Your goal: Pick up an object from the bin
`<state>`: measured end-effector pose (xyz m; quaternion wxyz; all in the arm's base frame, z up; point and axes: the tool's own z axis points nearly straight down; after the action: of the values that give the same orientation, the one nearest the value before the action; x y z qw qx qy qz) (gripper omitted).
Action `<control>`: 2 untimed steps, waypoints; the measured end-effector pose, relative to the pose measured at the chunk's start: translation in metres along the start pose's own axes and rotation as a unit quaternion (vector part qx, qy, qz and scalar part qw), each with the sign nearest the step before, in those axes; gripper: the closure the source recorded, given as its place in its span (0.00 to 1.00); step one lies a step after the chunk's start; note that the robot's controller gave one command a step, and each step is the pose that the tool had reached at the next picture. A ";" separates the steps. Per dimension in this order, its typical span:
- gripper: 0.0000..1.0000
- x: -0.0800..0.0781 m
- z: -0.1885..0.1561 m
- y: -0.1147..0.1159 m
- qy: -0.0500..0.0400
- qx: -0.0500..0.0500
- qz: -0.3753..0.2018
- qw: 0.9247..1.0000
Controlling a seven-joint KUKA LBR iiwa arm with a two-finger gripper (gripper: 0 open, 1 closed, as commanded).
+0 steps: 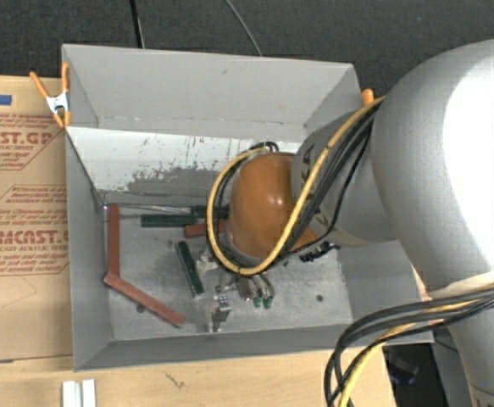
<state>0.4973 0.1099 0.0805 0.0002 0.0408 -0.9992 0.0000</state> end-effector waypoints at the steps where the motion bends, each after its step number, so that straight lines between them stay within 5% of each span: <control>1: 0.00 -0.012 0.005 0.030 -0.002 0.001 0.017 1.000; 2: 0.00 -0.016 0.007 0.041 -0.004 0.000 0.021 1.000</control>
Offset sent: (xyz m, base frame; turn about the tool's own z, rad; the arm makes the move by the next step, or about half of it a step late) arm -0.0117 0.0567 0.0138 0.1757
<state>0.5098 0.1520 0.0738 -0.0038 0.0199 -0.9998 -0.0001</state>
